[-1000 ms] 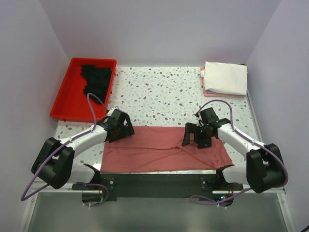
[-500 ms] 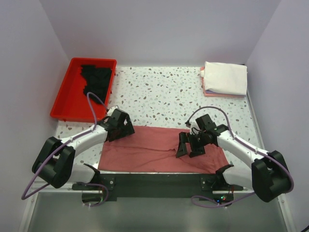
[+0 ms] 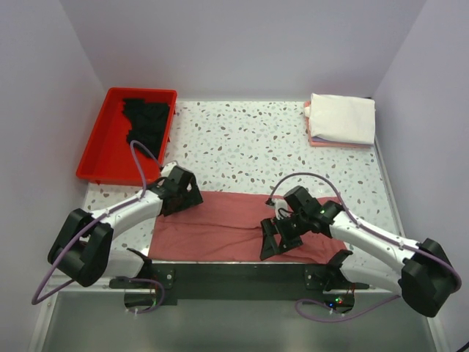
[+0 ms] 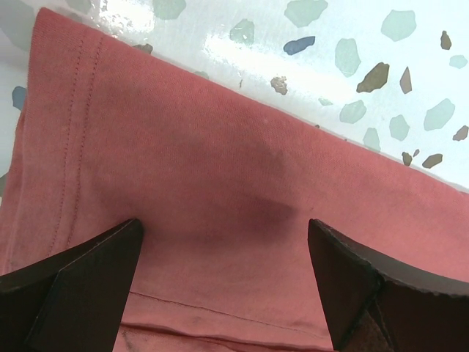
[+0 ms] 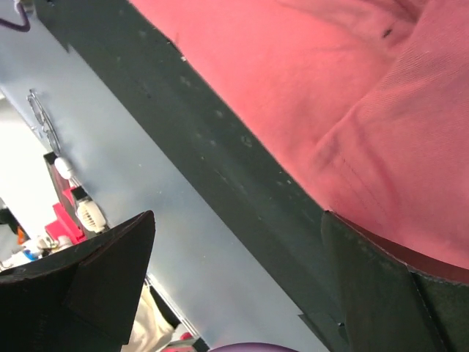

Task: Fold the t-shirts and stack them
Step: Fold the tshirt

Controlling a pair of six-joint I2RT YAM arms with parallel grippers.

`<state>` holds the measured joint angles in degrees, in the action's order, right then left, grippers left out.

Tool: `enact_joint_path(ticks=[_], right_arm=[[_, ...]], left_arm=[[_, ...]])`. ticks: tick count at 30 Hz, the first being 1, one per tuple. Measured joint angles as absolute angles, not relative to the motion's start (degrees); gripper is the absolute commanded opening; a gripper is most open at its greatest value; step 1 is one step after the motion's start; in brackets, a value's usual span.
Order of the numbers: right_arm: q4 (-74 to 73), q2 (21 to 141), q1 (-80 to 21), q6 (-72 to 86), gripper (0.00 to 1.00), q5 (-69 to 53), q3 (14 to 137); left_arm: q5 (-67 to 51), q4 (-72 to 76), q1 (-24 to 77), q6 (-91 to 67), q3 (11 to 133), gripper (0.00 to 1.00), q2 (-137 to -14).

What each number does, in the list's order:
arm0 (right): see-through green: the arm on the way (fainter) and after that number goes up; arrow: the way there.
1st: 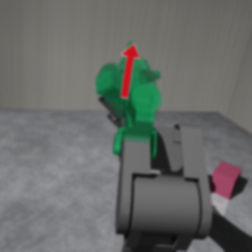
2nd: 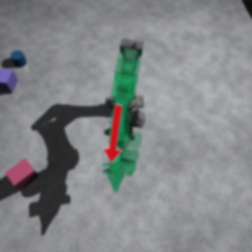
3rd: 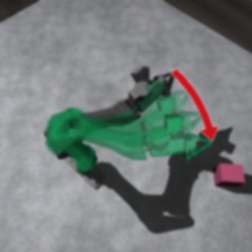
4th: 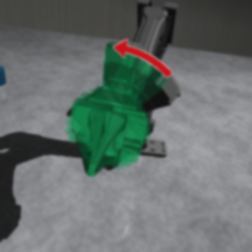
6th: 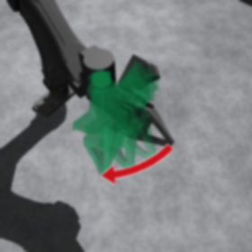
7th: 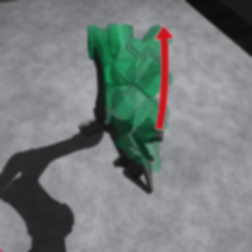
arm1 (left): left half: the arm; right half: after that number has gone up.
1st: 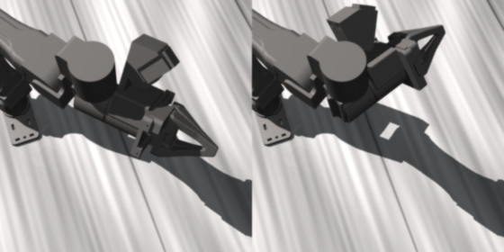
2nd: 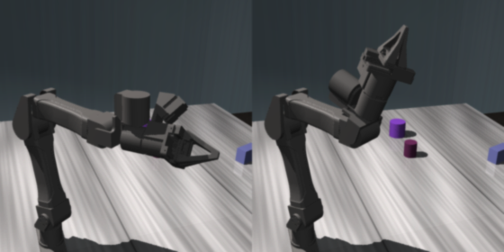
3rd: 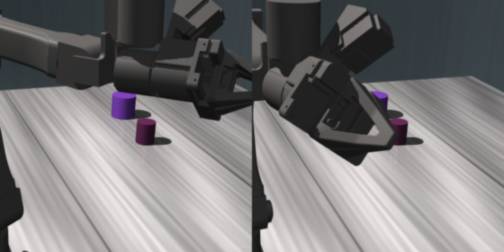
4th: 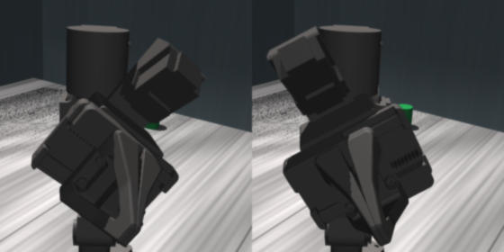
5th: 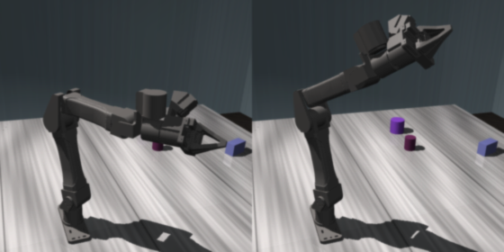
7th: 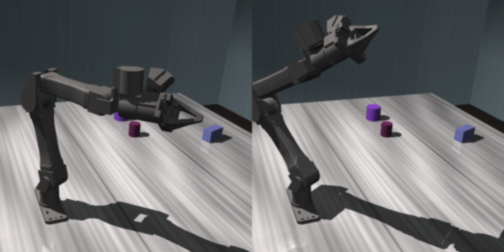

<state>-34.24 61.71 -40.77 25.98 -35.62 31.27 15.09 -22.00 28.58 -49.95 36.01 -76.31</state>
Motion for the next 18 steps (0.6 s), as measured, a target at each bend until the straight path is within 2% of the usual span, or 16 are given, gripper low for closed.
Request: enact_joint_path(ticks=[4, 10, 18], right_arm=[[-37.28, 58.65, -41.41, 26.13, 0.99, -31.70, 32.99], [-41.87, 55.86, -41.39, 27.70, 0.99, -17.28, 39.44], [-44.64, 63.77, -35.05, 33.87, 0.99, -3.66, 38.81]], left_arm=[[15.42, -22.35, 28.58, -49.95, 36.01, 1.00, -76.27], [15.44, -22.39, 28.58, -49.93, 36.01, 1.00, -76.27], [15.53, -23.03, 28.58, -49.84, 36.01, 1.00, -76.12]])
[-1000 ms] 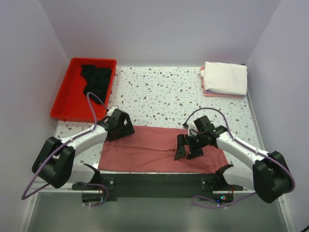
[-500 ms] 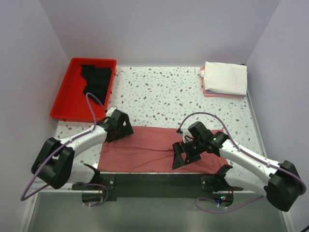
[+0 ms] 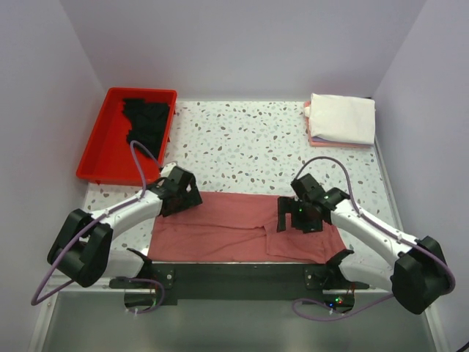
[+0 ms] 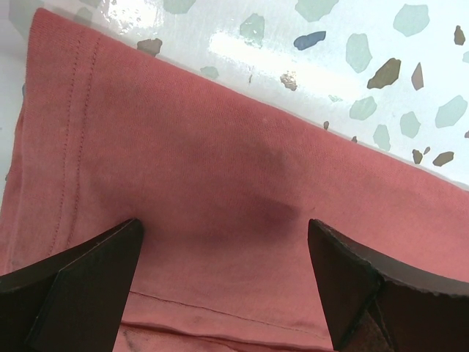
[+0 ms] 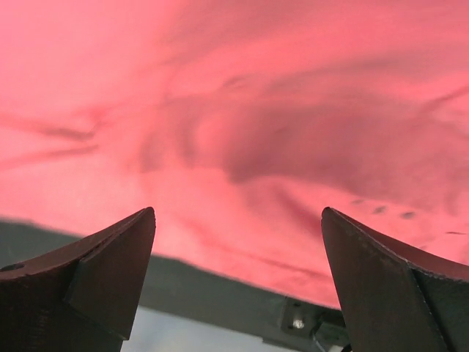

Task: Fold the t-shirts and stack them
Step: Fold the tshirt

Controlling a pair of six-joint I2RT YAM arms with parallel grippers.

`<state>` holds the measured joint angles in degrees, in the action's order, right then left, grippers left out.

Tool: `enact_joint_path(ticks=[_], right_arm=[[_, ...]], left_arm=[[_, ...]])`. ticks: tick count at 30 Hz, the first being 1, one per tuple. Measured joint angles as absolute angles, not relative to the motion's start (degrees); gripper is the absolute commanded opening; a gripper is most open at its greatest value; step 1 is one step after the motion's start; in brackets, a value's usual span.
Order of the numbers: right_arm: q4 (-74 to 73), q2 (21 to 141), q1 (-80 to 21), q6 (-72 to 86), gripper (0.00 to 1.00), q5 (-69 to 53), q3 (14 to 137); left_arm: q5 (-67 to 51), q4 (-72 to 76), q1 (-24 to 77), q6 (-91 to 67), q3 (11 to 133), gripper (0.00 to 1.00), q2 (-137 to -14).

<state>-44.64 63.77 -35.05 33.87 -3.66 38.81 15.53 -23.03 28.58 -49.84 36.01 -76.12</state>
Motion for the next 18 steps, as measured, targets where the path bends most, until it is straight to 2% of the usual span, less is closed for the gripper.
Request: enact_joint_path(ticks=[4, 9, 18], right_arm=[[-42.50, 65.84, -27.81, 34.52, 0.99, -2.09, 37.17], [-38.96, 74.19, -25.58, 33.85, 0.99, 1.10, 39.16], [-36.45, 93.38, -24.08, 30.92, 0.99, 3.55, 53.80]], left_arm=[[15.44, -23.46, 28.58, -49.69, 35.92, 1.00, -75.92], [15.18, -23.40, 28.58, -49.15, 35.66, 1.00, -75.64], [16.36, -25.69, 28.56, -48.88, 35.22, 1.00, -74.63]])
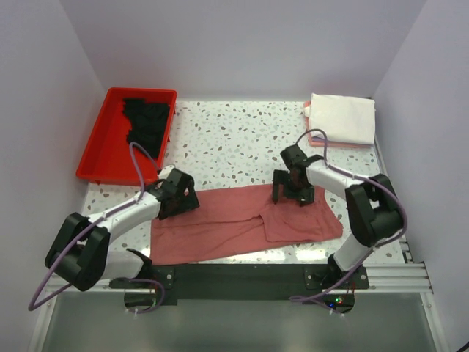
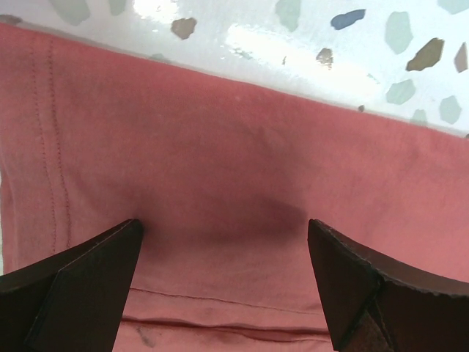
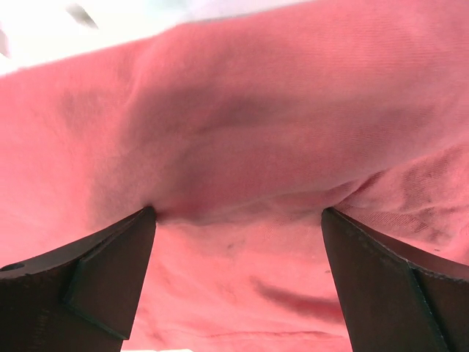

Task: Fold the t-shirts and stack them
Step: Fold the tshirt

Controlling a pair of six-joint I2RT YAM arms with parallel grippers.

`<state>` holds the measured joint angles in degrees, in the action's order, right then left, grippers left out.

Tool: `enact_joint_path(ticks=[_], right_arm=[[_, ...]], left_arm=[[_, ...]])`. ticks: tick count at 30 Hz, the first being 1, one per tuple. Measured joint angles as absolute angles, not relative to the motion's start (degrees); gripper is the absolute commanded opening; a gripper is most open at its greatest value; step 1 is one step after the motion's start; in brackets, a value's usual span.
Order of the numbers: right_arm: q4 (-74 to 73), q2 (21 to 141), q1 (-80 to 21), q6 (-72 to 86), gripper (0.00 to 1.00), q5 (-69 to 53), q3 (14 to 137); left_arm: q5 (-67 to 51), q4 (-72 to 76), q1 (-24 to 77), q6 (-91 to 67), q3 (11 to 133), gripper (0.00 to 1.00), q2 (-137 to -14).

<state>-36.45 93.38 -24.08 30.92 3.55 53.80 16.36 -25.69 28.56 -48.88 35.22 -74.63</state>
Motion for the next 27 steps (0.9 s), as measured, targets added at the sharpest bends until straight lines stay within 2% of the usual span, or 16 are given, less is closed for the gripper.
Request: enact_joint_path(ticks=[6, 13, 22, 27], right_arm=[[-33.82, 104.49, -23.94, 28.05, 0.99, 1.87, 67.11], [-28.82, 120.31, -24.56, 26.30, 0.99, -4.47, 89.08], [-32.34, 144.40, -25.74, 24.80, 0.99, -7.49, 127.46], [-31.59, 149.73, -24.47, 25.26, 0.99, -10.79, 135.76]], left_arm=[[17.74, -29.93, 28.51, -48.97, 35.20, 1.00, -71.37], [16.21, -28.03, 28.58, -50.39, 31.57, 1.00, -69.58], [15.16, -24.51, 28.82, -50.43, 31.33, 1.00, -70.02], [12.23, -18.85, 30.13, -50.43, 31.48, 1.00, -72.14]])
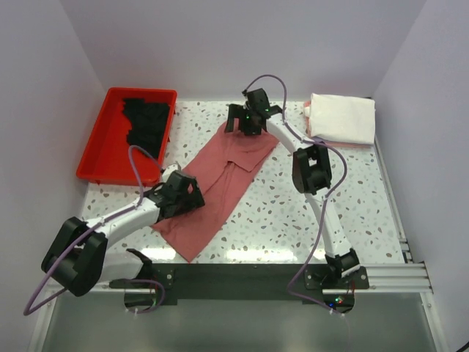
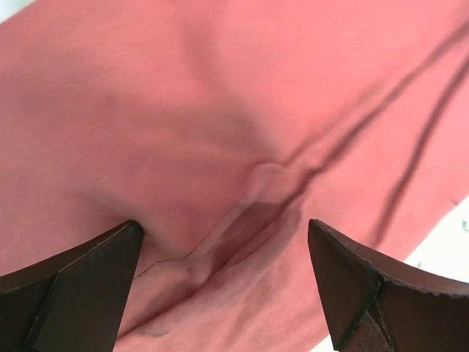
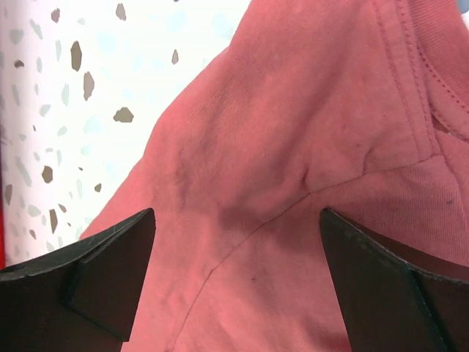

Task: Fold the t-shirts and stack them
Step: Fold the tshirt

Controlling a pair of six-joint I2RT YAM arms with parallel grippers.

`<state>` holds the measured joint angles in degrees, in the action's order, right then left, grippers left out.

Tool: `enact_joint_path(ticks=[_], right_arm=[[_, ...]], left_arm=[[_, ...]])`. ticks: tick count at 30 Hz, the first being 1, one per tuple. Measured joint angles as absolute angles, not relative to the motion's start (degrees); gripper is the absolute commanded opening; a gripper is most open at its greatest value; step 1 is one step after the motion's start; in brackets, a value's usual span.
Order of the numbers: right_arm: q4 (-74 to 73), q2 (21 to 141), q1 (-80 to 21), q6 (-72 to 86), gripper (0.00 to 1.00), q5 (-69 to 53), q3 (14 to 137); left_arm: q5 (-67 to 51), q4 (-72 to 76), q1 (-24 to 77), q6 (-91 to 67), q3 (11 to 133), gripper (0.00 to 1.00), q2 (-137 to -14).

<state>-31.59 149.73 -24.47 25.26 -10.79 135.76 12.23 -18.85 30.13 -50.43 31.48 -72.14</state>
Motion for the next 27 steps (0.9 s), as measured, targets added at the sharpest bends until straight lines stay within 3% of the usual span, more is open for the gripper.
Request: enact_joint_path(ticks=[12, 20, 27], right_arm=[[-27.97, 153.64, -22.06, 25.61, 0.99, -13.10, 140.94], [-22.24, 156.86, -20.16, 26.04, 0.99, -13.13, 144.16], [-20.88, 156.83, -19.14, 24.62, 0.99, -14.55, 143.98]], left_arm=[[3.62, -4.95, 47.27, -56.66, 36.71, 1.00, -82.19], [0.75, -7.05, 58.48, -59.27, 41.85, 1.00, -86.52], [0.78, -13.26, 60.88, -57.34, 47.46, 1.00, -87.83]])
